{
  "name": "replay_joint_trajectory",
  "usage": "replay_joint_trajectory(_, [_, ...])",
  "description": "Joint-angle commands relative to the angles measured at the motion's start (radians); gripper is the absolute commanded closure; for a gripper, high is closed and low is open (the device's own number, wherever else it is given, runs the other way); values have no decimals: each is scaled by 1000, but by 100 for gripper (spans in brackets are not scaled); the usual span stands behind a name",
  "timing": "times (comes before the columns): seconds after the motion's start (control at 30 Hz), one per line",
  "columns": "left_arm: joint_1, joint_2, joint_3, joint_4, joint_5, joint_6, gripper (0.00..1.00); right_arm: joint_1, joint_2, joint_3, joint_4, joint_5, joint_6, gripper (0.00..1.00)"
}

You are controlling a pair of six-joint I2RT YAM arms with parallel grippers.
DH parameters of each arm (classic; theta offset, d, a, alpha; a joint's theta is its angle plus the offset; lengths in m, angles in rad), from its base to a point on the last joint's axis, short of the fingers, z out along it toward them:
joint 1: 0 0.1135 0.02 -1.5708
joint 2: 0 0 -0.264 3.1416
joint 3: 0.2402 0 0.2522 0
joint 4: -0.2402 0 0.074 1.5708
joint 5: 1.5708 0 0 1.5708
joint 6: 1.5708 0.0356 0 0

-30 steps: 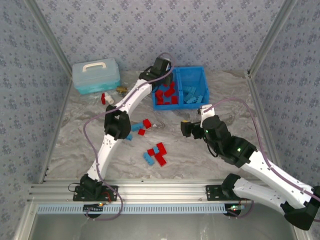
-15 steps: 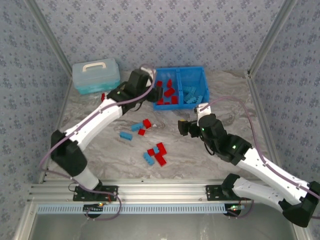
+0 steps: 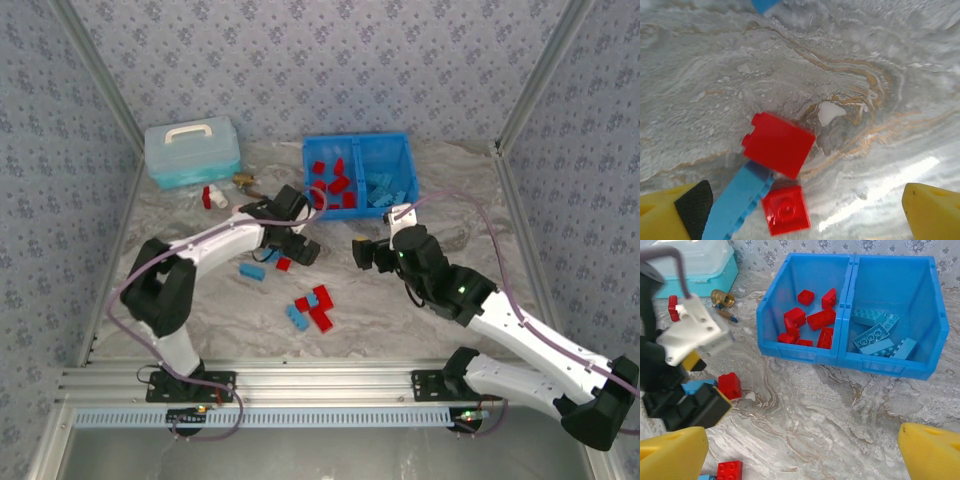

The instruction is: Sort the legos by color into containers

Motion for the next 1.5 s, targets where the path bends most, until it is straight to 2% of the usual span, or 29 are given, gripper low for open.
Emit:
replay_joint_trajectory(0.0, [7,84,73,-27,-6,64,1,-6,-23,-1,-29,2,18,0])
replay_joint_trajectory(0.1, [11,156,111,-39,-66,85,1,-5,-45,-8,-43,9,25,0])
replay_joint_trajectory(0.2, [16,191,112,-24,-65,91,5,-7,-61,-16,-50,16,35,0])
replay_joint_trajectory(0.37, [16,206,90,-11,-41,72,28,-7,-53,-21,-34,16,35,0])
replay_joint_trajectory(0.5, [15,190,57,10,-42,49,54,-11,-26,-9,-15,5,28,0])
replay_joint_trajectory(0.6, [16,176,39,23,-45,32,63,-12,-4,8,-13,-8,19,0])
replay_joint_trajectory(0.87, [-22,19,20,50,-21,-12,68,-13,4,20,-17,-13,17,0])
replay_joint_trajectory(1.03, [-81,-106,74,49,-33,0,68,-13,-18,10,-20,-7,27,0])
replay_joint_trajectory(1.13, [-84,-121,140,62,-50,15,67,-13,-32,2,-12,-2,30,0])
replay_joint_trajectory(1.27, [-79,-33,304,59,-145,49,67,-13,-38,-7,2,1,36,0])
replay_joint_trajectory(1.47, [-22,261,654,55,-177,69,68,-14,-43,-4,-19,-7,51,0])
